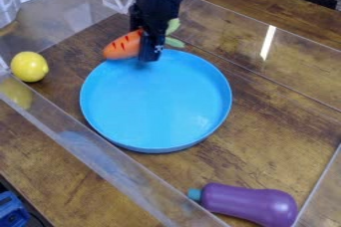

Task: Move the carrot to the left side

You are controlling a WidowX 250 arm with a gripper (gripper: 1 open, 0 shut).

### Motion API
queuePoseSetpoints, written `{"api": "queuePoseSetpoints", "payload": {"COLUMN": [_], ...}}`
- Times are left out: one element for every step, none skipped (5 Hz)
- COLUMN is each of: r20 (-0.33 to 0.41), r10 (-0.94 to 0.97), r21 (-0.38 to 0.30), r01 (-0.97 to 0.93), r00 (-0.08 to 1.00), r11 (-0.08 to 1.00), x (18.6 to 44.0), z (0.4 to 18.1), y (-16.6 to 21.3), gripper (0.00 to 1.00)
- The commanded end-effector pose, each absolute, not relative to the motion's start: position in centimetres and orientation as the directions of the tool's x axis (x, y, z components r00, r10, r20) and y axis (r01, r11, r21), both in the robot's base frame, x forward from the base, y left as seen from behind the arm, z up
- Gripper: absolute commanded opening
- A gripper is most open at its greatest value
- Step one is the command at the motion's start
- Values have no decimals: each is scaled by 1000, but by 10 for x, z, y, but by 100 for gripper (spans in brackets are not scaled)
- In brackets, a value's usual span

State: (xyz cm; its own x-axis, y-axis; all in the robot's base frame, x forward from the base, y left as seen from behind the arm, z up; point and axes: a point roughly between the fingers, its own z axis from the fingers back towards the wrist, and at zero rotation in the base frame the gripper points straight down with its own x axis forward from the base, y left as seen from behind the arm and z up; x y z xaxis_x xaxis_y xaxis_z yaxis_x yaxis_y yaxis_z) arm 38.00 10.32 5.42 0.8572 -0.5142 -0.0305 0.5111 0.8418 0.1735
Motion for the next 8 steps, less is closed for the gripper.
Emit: {"api": "queuePoseSetpoints", "payload": {"r20": [68, 71, 70, 67, 63, 57, 54, 52], "r10": [-520, -535, -550, -563, -571, -576, -583, -591], "r21": [269, 279, 286, 289, 288, 284, 282, 281], "r01": [486, 498, 512, 524, 533, 540, 548, 556], "r00": [851, 842, 832, 824, 819, 815, 810, 805], "r11": [831, 821, 810, 801, 796, 792, 788, 782], "x": [393, 398, 402, 407, 410, 411, 415, 418], "z": [108, 110, 110, 106, 100, 94, 86, 81], "y": [110, 112, 115, 119, 125, 131, 137, 142], "gripper": [0, 0, 0, 0, 0, 0, 0, 0]}}
